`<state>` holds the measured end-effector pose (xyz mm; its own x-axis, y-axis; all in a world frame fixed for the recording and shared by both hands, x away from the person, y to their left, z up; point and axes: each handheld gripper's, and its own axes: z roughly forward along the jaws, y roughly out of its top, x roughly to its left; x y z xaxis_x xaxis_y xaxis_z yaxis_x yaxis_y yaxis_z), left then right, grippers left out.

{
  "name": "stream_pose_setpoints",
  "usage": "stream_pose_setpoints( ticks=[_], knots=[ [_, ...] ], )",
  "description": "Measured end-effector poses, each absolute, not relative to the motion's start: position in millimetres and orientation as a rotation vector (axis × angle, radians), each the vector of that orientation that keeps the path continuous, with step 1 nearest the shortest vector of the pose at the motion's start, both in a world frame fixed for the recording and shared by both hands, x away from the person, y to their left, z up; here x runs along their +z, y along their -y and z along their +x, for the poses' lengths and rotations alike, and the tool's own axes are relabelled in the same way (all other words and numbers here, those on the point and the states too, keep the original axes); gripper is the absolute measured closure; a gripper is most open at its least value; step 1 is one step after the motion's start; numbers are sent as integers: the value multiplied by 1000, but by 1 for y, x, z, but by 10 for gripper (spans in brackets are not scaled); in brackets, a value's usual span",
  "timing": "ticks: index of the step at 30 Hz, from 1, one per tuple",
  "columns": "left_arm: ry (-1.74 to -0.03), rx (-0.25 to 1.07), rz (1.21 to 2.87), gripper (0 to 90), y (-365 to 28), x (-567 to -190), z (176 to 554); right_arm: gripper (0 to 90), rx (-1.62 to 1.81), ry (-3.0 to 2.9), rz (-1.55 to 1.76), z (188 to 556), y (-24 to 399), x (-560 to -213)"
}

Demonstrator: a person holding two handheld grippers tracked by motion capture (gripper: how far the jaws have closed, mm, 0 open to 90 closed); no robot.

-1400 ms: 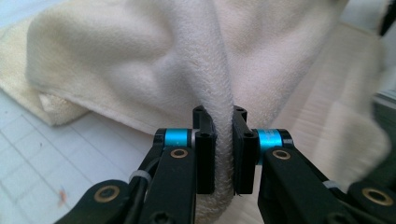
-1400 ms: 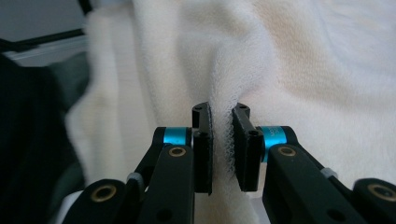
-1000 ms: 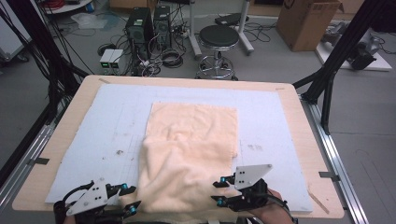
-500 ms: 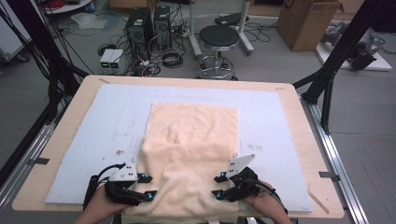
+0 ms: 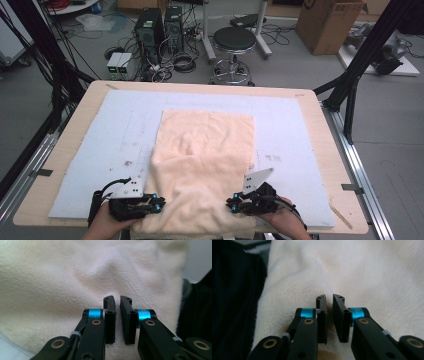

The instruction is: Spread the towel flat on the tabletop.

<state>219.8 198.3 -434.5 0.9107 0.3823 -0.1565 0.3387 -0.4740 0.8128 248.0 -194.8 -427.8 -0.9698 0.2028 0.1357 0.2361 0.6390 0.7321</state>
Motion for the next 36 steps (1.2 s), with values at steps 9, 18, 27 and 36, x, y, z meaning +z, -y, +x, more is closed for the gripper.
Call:
stream_pose_setpoints(
  ticks=[9, 18, 27, 36],
  knots=[
    [-663, 231, 1913, 633, -215, -399, 263, 598, -1479, 2904, -715, 301, 215, -389],
    [-924, 470, 1906, 635, -205, -410, 362, 520, -1439, 2921, -983, 384, 226, -405],
    [-1037, 415, 2010, 577, -203, -447, 394, 587, -1269, 2944, -1080, 413, 232, -441],
    [-1072, 480, 2043, 860, -195, -443, 408, 853, -1228, 2935, -1007, 432, 220, -435]
  ],
)
